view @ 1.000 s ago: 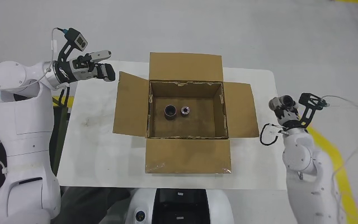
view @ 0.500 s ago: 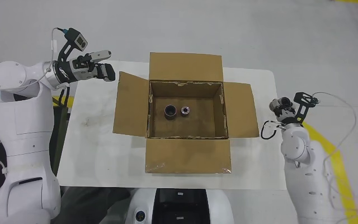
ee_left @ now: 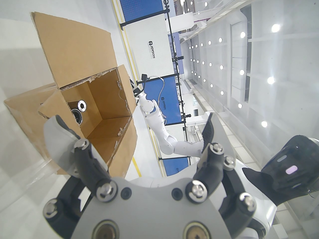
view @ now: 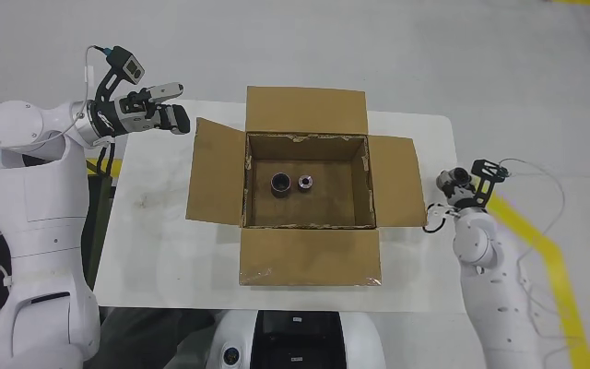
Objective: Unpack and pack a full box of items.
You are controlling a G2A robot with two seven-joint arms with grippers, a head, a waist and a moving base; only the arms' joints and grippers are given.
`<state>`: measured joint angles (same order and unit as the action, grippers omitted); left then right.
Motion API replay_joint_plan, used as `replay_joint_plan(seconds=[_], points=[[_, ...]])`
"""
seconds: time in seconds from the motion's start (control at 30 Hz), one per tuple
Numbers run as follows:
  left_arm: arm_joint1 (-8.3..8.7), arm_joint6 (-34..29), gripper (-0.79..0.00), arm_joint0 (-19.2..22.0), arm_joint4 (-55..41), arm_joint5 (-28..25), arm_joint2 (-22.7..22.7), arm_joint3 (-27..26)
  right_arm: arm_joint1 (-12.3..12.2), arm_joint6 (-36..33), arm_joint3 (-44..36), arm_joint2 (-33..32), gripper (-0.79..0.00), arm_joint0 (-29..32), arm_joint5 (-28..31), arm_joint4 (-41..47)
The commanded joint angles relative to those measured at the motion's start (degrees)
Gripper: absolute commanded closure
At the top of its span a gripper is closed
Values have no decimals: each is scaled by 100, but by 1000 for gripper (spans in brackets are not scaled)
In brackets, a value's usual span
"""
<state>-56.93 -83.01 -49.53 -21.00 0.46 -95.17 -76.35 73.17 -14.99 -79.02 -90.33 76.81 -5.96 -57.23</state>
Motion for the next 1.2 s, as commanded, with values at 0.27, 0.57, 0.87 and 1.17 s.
replay_joint_plan(seconds=[0.27,0.57,0.87,1.17], points=[[0,0,-785,0,0,0,0,0,12,82,171,179,0,-21,-39,-223],[0,0,-785,0,0,0,0,0,22,106,228,260,-243,-17,-70,-289],[0,0,-785,0,0,0,0,0,24,59,191,320,-536,24,-74,-359],[0,0,-785,0,0,0,0,0,-2,108,-233,143,-785,308,-54,-324]])
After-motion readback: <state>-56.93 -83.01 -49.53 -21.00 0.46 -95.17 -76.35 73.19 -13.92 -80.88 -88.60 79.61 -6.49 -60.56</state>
